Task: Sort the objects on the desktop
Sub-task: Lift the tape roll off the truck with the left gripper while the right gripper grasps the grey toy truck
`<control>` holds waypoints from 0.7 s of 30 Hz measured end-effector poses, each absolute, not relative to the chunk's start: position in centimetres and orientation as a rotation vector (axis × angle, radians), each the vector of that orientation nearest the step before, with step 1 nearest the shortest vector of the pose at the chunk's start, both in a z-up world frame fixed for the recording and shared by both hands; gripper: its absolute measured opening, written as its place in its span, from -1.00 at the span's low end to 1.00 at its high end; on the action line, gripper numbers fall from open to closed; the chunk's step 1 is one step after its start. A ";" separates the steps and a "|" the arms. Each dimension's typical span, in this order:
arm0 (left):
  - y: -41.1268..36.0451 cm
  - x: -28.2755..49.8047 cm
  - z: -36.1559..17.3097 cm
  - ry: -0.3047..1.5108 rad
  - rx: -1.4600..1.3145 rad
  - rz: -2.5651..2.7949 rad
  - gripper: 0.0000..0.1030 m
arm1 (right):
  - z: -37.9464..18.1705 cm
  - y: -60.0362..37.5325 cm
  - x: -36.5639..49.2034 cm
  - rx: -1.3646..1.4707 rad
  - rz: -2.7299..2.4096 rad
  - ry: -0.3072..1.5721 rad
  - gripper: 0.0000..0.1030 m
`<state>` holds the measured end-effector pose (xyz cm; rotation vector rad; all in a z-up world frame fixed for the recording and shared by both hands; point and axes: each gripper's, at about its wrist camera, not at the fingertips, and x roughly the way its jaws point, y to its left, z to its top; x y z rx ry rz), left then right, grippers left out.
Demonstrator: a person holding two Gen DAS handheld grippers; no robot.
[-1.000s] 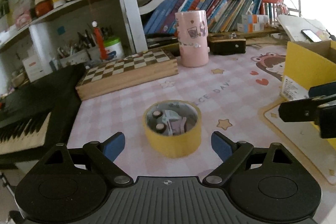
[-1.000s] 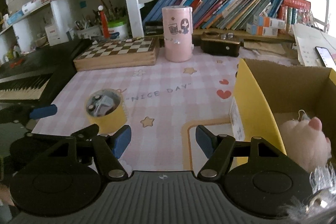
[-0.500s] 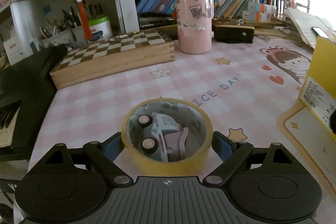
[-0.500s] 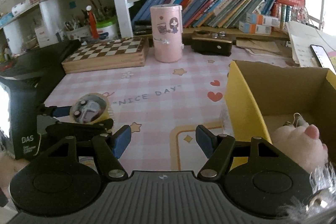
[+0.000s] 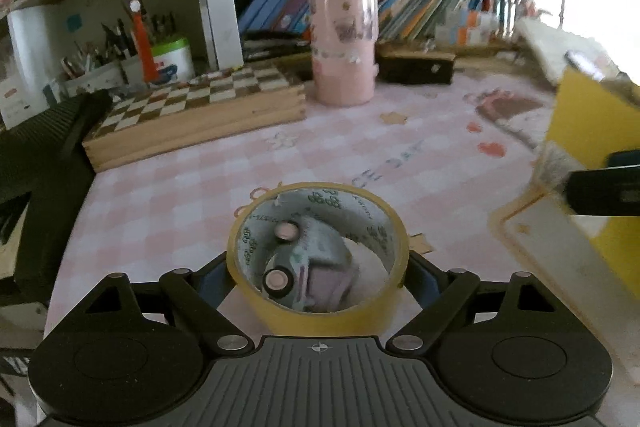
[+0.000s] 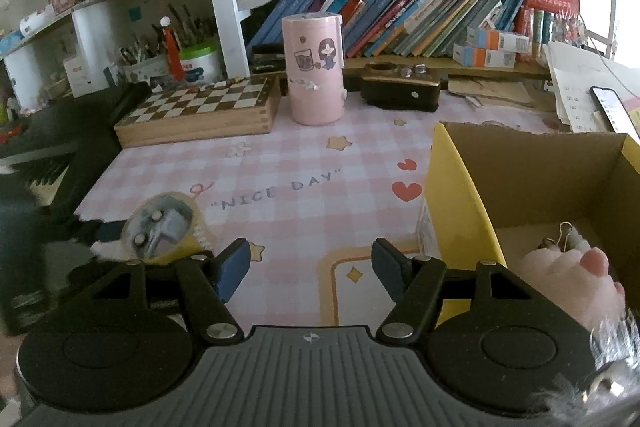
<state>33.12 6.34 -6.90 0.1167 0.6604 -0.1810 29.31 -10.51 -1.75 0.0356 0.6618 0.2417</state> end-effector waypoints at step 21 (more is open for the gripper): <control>13.7 26.0 -1.7 0.550 -0.092 0.055 0.73 | -4.0 -5.7 31.0 -0.052 0.430 0.727 0.27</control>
